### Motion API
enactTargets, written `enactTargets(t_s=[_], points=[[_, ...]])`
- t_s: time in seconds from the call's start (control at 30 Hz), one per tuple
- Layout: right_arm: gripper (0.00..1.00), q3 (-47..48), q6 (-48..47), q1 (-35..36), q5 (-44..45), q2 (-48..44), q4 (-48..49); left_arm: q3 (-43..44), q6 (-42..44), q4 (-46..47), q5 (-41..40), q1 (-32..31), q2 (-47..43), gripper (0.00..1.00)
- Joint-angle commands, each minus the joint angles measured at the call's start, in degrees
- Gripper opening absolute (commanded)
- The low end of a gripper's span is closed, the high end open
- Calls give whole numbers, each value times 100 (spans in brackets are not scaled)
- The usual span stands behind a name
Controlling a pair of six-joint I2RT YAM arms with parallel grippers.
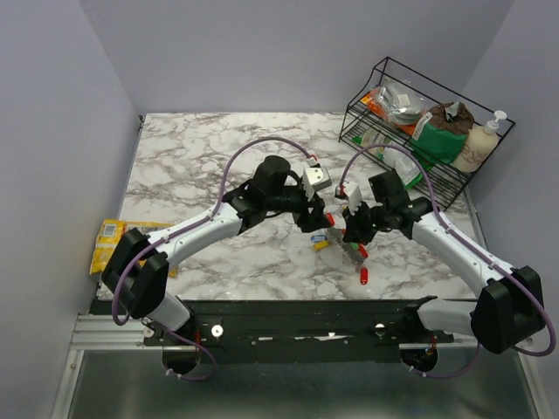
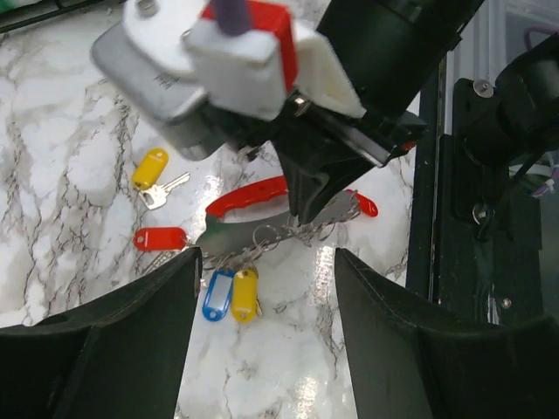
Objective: Remove the keys from the keyring
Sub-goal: Remove the key from the keyring.
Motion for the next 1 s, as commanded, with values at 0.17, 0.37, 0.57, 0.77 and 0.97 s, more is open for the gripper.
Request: enactTargets(t_s=[0.17,0.37,0.57,0.77,0.97], points=[[1,205,-1,-98,-490,447,-187,-45,402,69,-830,-666,260,71],[1,355,43,-177,-596,728,-302,113,621,43,-1253,-885,471,69],[1,478,-10,-397,-859,948,-442,-97,780,104,-1772,-1026,480,66],[1,636,-54,-625,-1290,1106,-644,-290,788,253,-1764,-1114,375,65],[1,733,-80,-670,-1457,1142,-750,-642,937,631,-2070,-1333,383,68]])
